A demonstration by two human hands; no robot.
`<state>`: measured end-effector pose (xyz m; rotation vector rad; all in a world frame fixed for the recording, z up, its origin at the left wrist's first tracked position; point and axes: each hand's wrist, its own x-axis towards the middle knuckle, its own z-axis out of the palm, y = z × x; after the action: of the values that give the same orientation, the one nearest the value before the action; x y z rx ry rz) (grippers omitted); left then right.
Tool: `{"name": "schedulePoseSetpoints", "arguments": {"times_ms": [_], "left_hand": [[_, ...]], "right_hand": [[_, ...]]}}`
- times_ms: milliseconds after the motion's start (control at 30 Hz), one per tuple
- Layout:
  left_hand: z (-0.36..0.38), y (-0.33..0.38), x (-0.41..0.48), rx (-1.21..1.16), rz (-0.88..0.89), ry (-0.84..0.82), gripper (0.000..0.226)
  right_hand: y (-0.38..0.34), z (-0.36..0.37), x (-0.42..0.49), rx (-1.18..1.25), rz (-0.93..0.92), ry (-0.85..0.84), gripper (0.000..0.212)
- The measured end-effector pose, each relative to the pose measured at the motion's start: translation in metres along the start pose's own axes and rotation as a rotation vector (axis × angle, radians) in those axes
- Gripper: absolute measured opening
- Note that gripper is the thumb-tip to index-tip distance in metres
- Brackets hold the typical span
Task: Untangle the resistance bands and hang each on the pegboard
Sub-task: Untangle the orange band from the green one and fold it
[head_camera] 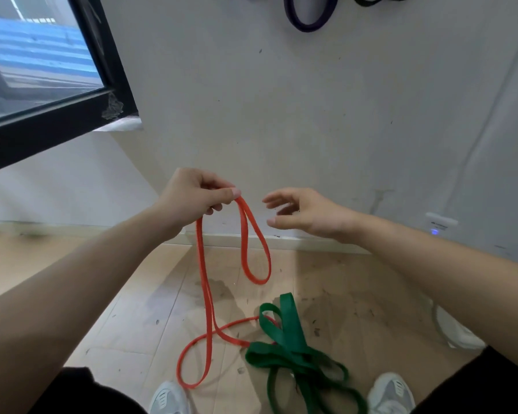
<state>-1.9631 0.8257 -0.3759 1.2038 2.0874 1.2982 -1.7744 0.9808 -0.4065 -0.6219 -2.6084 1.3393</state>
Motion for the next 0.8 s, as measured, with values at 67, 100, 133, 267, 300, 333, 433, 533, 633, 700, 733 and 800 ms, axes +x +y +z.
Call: {"name": "schedulePoseSetpoints", "arguments": {"times_ms": [67, 100, 133, 267, 300, 333, 433, 533, 633, 700, 733, 800], "left_hand": [[0.002, 0.004, -0.001, -0.027, 0.017, -0.022, 0.012], [0.003, 0.006, -0.002, -0.05, 0.023, -0.031, 0.012], [0.004, 0.008, -0.002, -0.075, 0.029, -0.036, 0.012], [0.003, 0.014, -0.002, -0.171, 0.057, -0.051, 0.014], [0.002, 0.014, -0.002, -0.189, 0.065, -0.056, 0.014], [0.001, 0.014, -0.002, -0.201, 0.072, -0.06, 0.014], [0.0, 0.012, 0.0, -0.195, 0.081, -0.062, 0.014], [-0.003, 0.011, 0.002, -0.215, 0.076, -0.01, 0.016], [-0.007, 0.011, 0.004, -0.239, 0.075, 0.053, 0.017], [-0.007, 0.013, 0.005, -0.256, 0.08, 0.055, 0.015], [-0.006, 0.014, 0.005, -0.264, 0.082, 0.043, 0.014], [-0.003, 0.017, 0.005, -0.252, 0.098, 0.009, 0.013]], "right_hand": [[-0.013, 0.001, 0.003, 0.063, -0.007, -0.057, 0.055], [-0.017, 0.001, 0.004, 0.094, -0.005, -0.102, 0.055], [-0.021, 0.0, 0.005, 0.122, -0.005, -0.148, 0.054], [-0.024, -0.002, 0.006, 0.231, -0.004, -0.206, 0.036], [-0.022, -0.002, 0.006, 0.287, 0.002, -0.188, 0.031], [-0.019, -0.003, 0.006, 0.348, 0.006, -0.166, 0.028], [-0.014, -0.009, 0.007, 0.44, 0.003, -0.145, 0.025], [-0.014, -0.016, 0.005, 0.441, -0.017, -0.141, 0.029], [-0.012, -0.014, 0.005, 0.375, -0.024, -0.097, 0.031], [-0.011, -0.008, 0.008, 0.33, -0.02, -0.041, 0.034], [-0.011, -0.006, 0.009, 0.33, -0.017, -0.021, 0.038], [-0.014, -0.001, 0.011, 0.358, -0.013, -0.012, 0.048]]}}
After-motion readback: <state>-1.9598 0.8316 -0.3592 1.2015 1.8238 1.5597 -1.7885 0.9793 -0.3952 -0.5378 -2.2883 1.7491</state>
